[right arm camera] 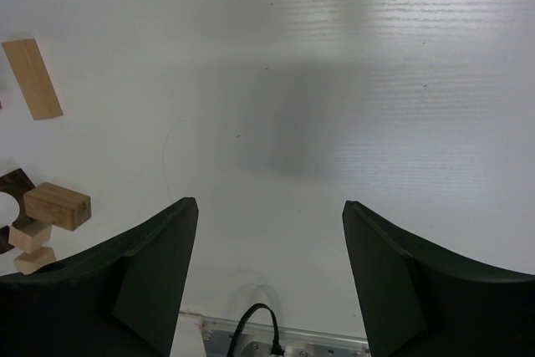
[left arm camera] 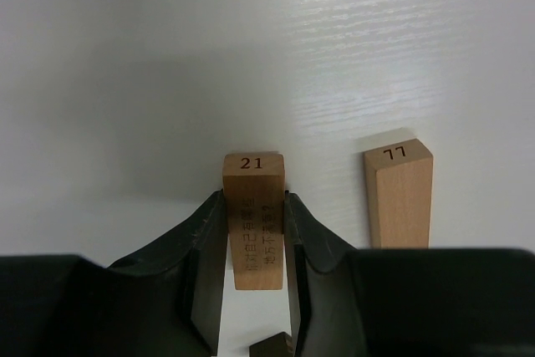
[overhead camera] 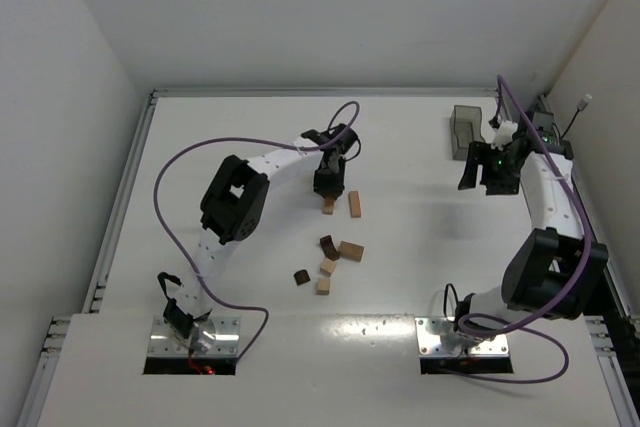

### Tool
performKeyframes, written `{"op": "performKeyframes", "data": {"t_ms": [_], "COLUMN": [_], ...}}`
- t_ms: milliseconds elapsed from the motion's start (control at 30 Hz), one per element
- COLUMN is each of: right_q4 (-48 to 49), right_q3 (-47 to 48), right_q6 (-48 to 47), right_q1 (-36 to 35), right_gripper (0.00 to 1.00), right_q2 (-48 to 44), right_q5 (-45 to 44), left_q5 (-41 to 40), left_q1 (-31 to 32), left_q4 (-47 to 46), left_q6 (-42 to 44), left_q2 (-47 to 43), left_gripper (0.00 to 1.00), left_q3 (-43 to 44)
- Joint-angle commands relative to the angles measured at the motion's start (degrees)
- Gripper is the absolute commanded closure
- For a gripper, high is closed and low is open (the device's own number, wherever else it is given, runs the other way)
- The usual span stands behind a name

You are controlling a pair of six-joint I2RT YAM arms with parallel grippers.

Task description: Build the wood block tower

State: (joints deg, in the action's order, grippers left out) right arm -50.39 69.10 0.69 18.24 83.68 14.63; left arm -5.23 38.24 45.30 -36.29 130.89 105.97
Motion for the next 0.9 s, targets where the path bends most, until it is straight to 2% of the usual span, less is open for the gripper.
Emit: {"op": "performKeyframes", "data": {"t_ms": [0,300,867], "right_q4": [0.3,0.3,0.3], "right_q3": [-0.2,0.3,0.3], "right_q6": [0.6,0.6,0.6], "right_q1": [0.2,0.2,0.2], "right_gripper": [0.34,0.34,0.34], "right_q2": [-0.5,0.0,0.5], "right_q5": [1.1,0.6,0.0], "left_q5": [1.3,2.3,4.5], "left_q1": [-0.8,-0.8,1.0], "left_q4": [-1.5,-1.5,-2.6], "left_q6": [-1.5,-3.3,-5.5], "left_q2": [2.2,2.2,-0.3], "left_gripper": [1.00,1.00,1.00], "left_q3": [2.2,1.7,-4.9]}}
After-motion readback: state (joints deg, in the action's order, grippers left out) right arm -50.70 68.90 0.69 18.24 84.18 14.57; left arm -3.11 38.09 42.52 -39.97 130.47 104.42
